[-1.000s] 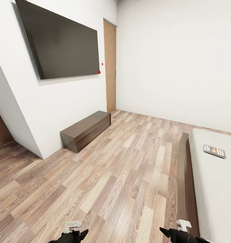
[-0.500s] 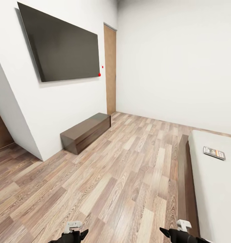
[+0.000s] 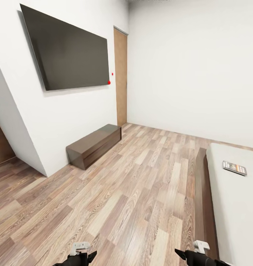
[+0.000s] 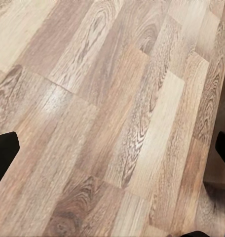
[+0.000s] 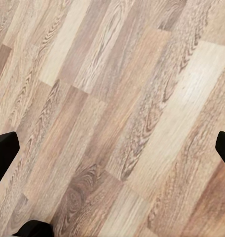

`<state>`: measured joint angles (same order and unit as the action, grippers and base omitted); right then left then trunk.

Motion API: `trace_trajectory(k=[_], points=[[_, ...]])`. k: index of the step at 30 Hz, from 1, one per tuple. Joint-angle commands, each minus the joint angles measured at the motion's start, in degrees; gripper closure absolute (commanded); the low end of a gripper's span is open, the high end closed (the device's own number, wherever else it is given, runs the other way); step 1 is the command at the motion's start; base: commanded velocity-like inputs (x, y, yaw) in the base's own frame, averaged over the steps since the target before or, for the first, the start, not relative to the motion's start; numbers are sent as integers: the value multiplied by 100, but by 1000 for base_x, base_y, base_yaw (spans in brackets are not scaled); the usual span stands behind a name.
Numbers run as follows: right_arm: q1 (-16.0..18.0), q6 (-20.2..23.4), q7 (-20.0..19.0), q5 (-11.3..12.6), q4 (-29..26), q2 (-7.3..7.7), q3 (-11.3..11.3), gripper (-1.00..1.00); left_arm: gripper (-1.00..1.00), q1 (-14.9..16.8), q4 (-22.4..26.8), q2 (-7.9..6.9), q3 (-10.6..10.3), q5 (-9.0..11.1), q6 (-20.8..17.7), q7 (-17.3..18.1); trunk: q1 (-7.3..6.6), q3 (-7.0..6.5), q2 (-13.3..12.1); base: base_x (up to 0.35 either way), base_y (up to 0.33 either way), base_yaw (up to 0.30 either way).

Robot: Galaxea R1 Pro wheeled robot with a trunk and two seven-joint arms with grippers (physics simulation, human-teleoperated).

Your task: In the bedroom, move the book from the bed onto either nightstand, and place the two sandals side by side next to the bed.

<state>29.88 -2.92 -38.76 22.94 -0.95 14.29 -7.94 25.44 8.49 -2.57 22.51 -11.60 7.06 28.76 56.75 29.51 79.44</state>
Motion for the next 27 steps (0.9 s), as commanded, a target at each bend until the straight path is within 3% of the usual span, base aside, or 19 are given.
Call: trace_trajectory(k=[1, 27], points=[[5, -31, -17, 35, 8, 0, -49, -100, -100, 5, -5, 1, 43, -62, 33, 16, 0, -3, 3, 0, 0, 0], [7, -33, 16, 35, 8, 0, -49, -100, -100, 5, -5, 0, 43, -62, 33, 16, 0, -200, 3, 0, 0, 0]])
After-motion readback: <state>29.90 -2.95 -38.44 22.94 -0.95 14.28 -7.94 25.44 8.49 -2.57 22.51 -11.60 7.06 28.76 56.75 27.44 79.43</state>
